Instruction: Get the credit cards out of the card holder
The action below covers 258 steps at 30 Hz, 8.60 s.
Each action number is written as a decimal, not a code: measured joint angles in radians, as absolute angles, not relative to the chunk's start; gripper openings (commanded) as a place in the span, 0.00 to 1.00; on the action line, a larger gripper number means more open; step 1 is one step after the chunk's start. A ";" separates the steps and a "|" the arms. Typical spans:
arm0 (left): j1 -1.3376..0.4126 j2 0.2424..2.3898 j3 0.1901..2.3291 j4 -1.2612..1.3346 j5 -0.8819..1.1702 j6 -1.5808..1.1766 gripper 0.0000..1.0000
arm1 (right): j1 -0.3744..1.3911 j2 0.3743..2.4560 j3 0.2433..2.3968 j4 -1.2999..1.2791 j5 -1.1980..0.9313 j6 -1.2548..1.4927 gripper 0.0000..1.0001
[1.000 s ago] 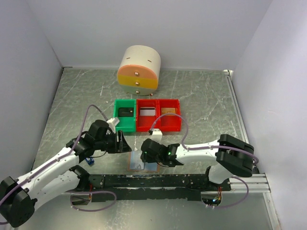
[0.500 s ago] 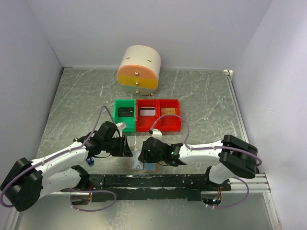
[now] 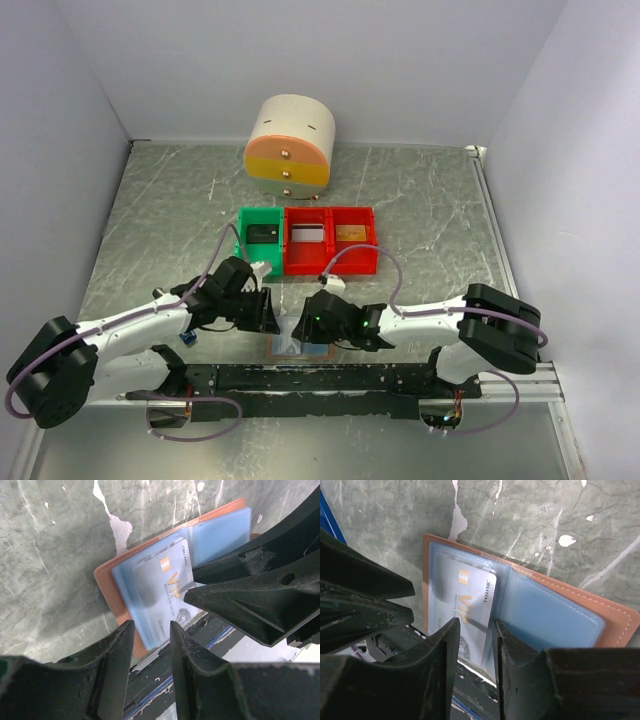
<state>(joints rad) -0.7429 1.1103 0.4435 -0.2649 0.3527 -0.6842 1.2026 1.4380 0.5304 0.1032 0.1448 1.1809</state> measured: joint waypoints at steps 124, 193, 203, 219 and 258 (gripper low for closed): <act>-0.960 1.383 0.609 -0.128 0.109 -0.710 0.43 | 0.958 1.409 0.347 0.361 -0.117 1.171 0.00; -0.964 1.424 0.648 -0.161 0.091 -0.685 0.34 | 0.867 1.394 0.170 0.623 -0.172 1.302 0.03; -0.964 1.424 0.648 -0.161 0.091 -0.684 0.33 | 0.863 1.334 0.119 0.659 -0.168 1.320 0.02; -0.964 1.432 0.648 -0.151 0.100 -0.681 0.31 | 0.859 1.396 0.123 0.713 -0.170 1.328 0.22; -0.966 1.449 0.664 -0.157 0.107 -0.670 0.30 | 0.857 1.339 0.114 0.710 -0.239 1.293 0.00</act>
<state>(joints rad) -0.9661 1.4494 0.6640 -0.1570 0.1074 -0.6697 0.8566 1.3388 0.1143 0.7097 -0.2394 1.2926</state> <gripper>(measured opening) 0.298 0.009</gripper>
